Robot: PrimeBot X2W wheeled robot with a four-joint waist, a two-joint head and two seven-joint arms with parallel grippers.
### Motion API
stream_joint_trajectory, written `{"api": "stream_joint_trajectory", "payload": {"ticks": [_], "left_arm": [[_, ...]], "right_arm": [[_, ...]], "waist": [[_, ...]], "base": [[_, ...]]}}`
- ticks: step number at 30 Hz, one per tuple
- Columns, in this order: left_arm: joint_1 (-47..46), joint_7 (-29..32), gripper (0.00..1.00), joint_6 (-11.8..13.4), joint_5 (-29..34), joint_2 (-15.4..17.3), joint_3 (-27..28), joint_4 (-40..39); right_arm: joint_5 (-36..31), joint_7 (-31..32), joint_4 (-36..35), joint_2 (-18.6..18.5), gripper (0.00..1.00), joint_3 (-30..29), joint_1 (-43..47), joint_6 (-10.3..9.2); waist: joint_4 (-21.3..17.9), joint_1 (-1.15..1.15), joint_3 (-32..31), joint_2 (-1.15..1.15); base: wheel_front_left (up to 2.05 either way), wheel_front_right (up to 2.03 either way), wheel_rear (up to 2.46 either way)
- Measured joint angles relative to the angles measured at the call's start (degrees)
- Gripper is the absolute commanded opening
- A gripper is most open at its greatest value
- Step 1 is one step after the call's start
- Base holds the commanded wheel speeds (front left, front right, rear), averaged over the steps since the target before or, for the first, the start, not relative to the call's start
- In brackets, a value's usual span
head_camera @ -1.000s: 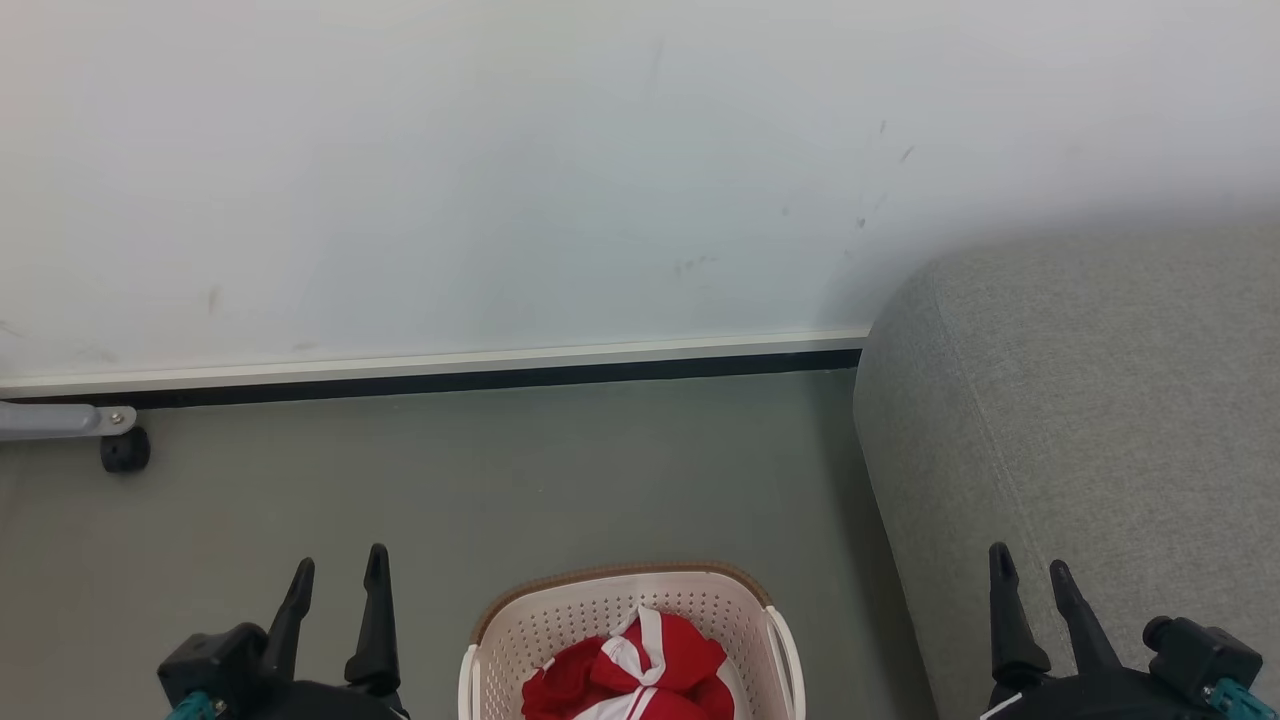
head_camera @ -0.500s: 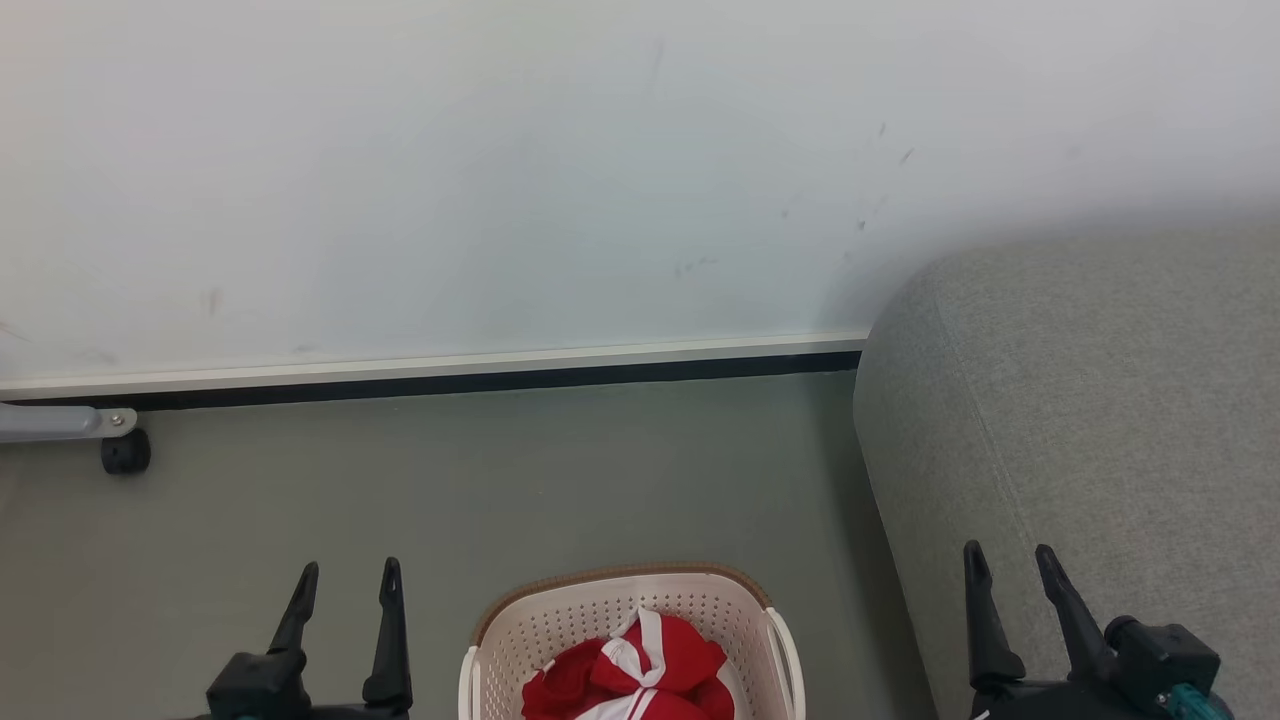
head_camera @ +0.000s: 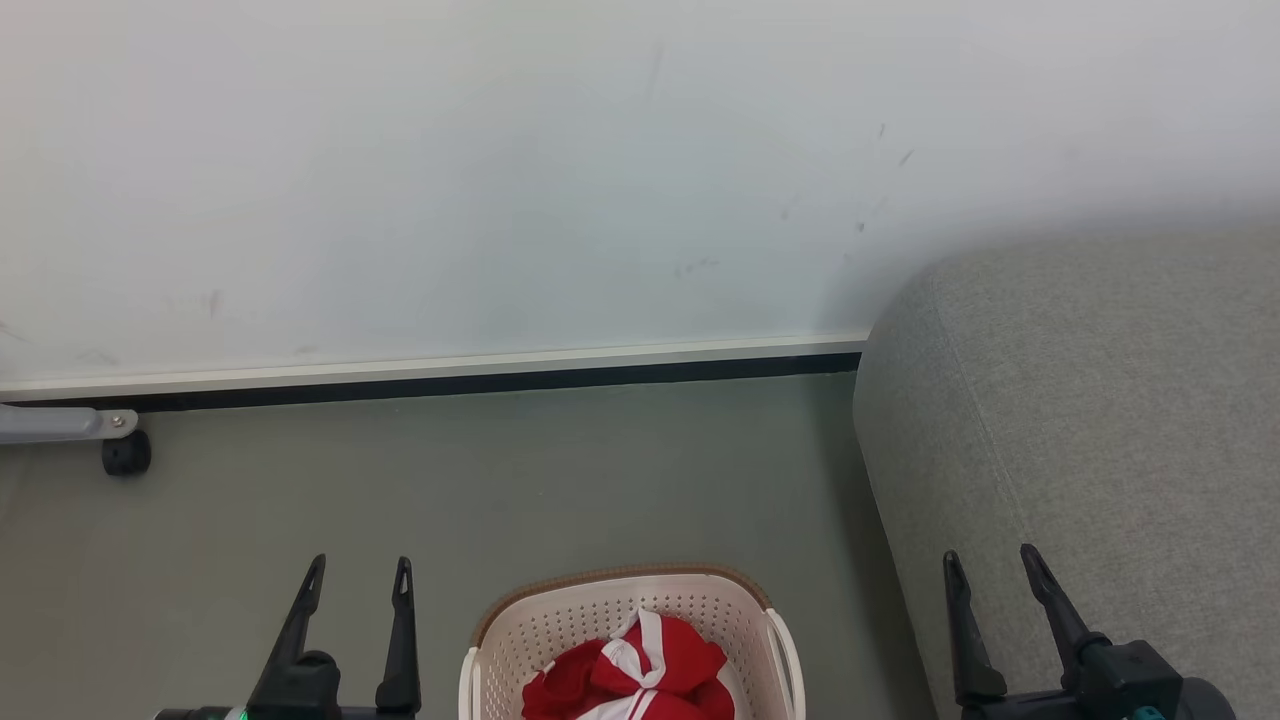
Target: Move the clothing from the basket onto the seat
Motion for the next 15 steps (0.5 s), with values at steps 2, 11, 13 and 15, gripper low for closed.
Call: {"api": "stream_joint_trajectory", "payload": {"ticks": [2, 11, 13, 15], "left_arm": [[0.01, 0.0, 1.0, -0.01, -0.01, -0.04, 0.02, 0.11], [0.04, 0.0, 1.0, -0.14, -0.12, -0.46, 0.08, 0.91], [0.07, 0.0, 1.0, -0.15, -0.13, -0.51, 0.11, 1.03], [0.08, 0.0, 1.0, -0.32, -0.2, -0.56, 0.15, 1.2]], "right_arm": [[0.0, 0.0, 0.0, 0.0, 1.0, -0.03, 0.01, 0.0], [0.0, 0.0, 0.04, 0.01, 1.0, -0.34, 0.01, 0.0], [0.0, 0.0, 0.04, 0.01, 1.0, -0.42, 0.01, 0.0], [0.0, 0.0, 0.04, 0.02, 1.0, -0.48, 0.01, 0.01]], "waist": [[0.0, 0.0, 0.01, 0.0], [0.0, 0.0, 0.02, 0.0], [0.02, 0.0, 0.03, 0.0], [0.03, 0.0, 0.04, 0.0]], "base": [[0.0, 0.0, 0.0], [0.0, 0.0, 0.0], [0.0, 0.0, 0.0], [0.0, 0.0, 0.0]]}}
